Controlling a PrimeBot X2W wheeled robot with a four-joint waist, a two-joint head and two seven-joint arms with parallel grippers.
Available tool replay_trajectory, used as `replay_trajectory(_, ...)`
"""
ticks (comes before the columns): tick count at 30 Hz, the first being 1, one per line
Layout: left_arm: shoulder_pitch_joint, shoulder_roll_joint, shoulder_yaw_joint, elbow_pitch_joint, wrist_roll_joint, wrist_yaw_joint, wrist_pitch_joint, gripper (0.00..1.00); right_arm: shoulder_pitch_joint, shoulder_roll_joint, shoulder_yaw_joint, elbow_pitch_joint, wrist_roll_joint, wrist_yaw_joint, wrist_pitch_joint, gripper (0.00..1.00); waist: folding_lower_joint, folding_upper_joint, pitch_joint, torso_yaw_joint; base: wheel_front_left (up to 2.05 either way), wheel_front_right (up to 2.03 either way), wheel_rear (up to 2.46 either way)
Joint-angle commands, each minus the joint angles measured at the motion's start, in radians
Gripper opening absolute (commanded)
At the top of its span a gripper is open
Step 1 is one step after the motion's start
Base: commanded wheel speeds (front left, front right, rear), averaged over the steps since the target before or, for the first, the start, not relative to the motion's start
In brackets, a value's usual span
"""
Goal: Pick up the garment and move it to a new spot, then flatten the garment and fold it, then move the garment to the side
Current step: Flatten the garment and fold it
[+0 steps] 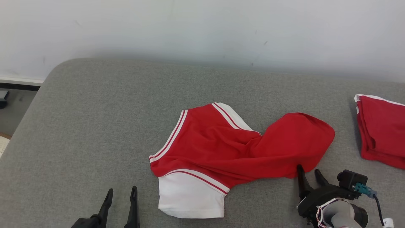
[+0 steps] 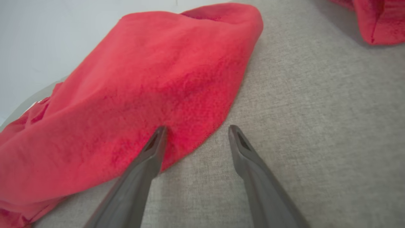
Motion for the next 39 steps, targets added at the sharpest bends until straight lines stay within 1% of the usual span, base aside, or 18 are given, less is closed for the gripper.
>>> replay_trajectory(1,-0.011,0.001,0.0,0.002,-0.002,-0.001,-0.003,1.0,-0.021,0.012,0.004,0.024,0.011,-0.002,0.0,0.32,0.0,0.0,0.004,0.01,0.0,0.0,0.0)
replay_trajectory(2,-0.012,0.0,-0.002,0.002,-0.003,0.0,-0.003,1.0,-0.037,0.017,0.005,0.038,0.014,-0.003,-0.001,0.0,0.0,0.0,0.004,0.013,0.0,0.0,0.0)
replay_trajectory(5,-0.011,0.001,-0.003,0.004,-0.005,0.003,-0.003,1.0,-0.06,0.018,0.014,0.057,0.02,-0.003,-0.004,0.0,0.0,0.0,-0.001,0.019,0.0,0.0,0.0)
replay_trajectory(7,-0.003,0.001,-0.002,0.006,-0.006,0.003,-0.003,1.0,-0.062,0.001,0.019,0.038,0.003,-0.002,-0.006,0.0,0.0,0.0,-0.01,0.019,0.0,0.0,0.0)
replay_trajectory(12,0.033,0.0,0.004,0.01,-0.011,0.008,-0.003,1.0,0.025,-0.033,-0.026,-0.096,-0.032,-0.003,-0.005,0.0,0.0,0.0,-0.04,0.001,0.0,0.0,0.0)
replay_trajectory(16,0.051,0.0,0.01,0.005,-0.022,0.01,-0.003,1.0,0.107,-0.051,-0.047,-0.205,-0.057,-0.003,-0.006,0.0,0.0,0.0,-0.056,-0.033,0.0,0.0,0.0)
replay_trajectory(18,0.058,0.001,0.005,0.006,-0.025,0.008,-0.003,1.0,0.14,-0.056,-0.045,-0.234,-0.061,-0.003,-0.006,0.0,0.0,0.0,-0.062,-0.045,0.0,0.0,0.0)
replay_trajectory(21,0.065,0.001,0.001,0.004,-0.026,0.013,-0.003,1.0,0.167,-0.048,-0.053,-0.26,-0.035,-0.002,-0.004,0.0,0.0,0.0,-0.072,-0.06,0.0,0.0,0.0)
replay_trajectory(22,0.066,0.001,-0.003,0.006,-0.025,0.013,-0.003,1.0,0.173,-0.05,-0.048,-0.26,-0.036,-0.002,0.002,0.43,0.0,0.0,-0.075,-0.062,0.0,0.0,0.0)
replay_trajectory(23,0.067,0.001,-0.005,0.007,-0.025,0.012,-0.003,1.0,0.172,-0.048,-0.045,-0.262,-0.038,-0.003,0.004,1.0,0.0,0.0,-0.077,-0.063,0.0,0.0,0.0)
replay_trajectory(30,0.063,0.001,-0.024,0.01,-0.032,0.014,-0.003,1.0,0.131,-0.035,-0.003,-0.227,-0.06,-0.003,0.038,1.0,0.0,0.0,-0.086,-0.046,0.0,0.0,0.0)
replay_trajectory(33,0.068,0.001,-0.026,0.011,-0.026,0.013,-0.003,1.0,0.096,-0.033,0.017,-0.172,-0.085,-0.002,0.055,1.0,0.0,0.0,-0.085,-0.033,0.0,0.0,0.0)
replay_trajectory(39,0.058,0.001,-0.031,0.017,-0.017,0.009,-0.003,1.0,-0.002,-0.031,0.039,-0.021,-0.137,-0.003,0.078,1.0,0.0,0.0,-0.079,0.0,0.0,0.0,0.0)
